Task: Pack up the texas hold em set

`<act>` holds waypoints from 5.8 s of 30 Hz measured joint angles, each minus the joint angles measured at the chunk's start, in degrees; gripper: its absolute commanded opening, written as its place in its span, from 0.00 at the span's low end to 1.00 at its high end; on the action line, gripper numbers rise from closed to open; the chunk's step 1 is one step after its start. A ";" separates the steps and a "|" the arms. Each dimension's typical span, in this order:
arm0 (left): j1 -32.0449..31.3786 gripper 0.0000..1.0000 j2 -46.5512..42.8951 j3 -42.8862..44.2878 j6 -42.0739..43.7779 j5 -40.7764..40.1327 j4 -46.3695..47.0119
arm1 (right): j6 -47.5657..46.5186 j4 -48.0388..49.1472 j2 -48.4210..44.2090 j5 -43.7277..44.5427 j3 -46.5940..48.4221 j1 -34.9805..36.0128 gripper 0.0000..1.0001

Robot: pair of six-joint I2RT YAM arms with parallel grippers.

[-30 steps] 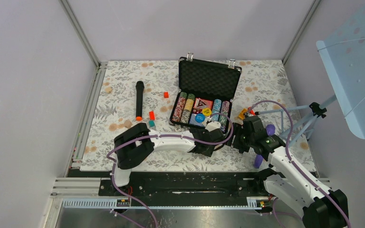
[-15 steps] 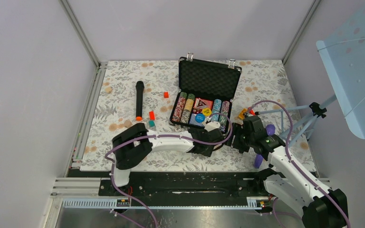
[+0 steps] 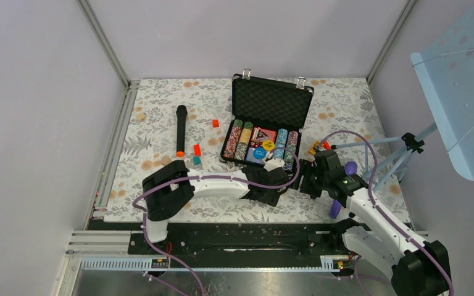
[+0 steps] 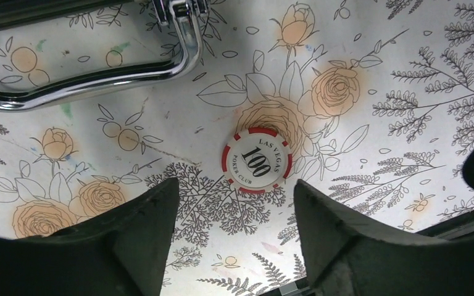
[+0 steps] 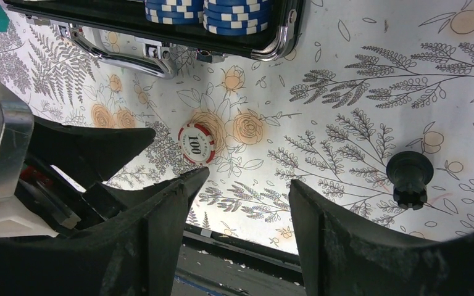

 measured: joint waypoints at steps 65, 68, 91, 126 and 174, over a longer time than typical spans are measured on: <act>-1.22 0.27 -10.49 -14.51 -3.26 -3.13 0.35 | -0.90 -2.95 -1.75 -0.09 0.11 -1.05 0.68; -1.31 0.28 -10.95 -14.69 -3.65 -3.15 -1.01 | -0.85 -2.19 -1.75 -0.61 0.11 -1.05 0.68; 0.31 0.28 -9.86 -10.60 -2.14 -3.41 -6.73 | -0.39 -0.63 -1.38 -1.99 -0.57 -1.05 0.68; 0.31 0.28 -20.61 -10.25 0.81 -2.56 -5.40 | 14.58 43.67 30.82 -31.82 -1.49 6.14 0.63; 0.31 0.28 -21.81 -10.25 0.90 -2.56 -5.35 | 23.08 60.30 39.34 -38.03 -1.40 10.01 0.32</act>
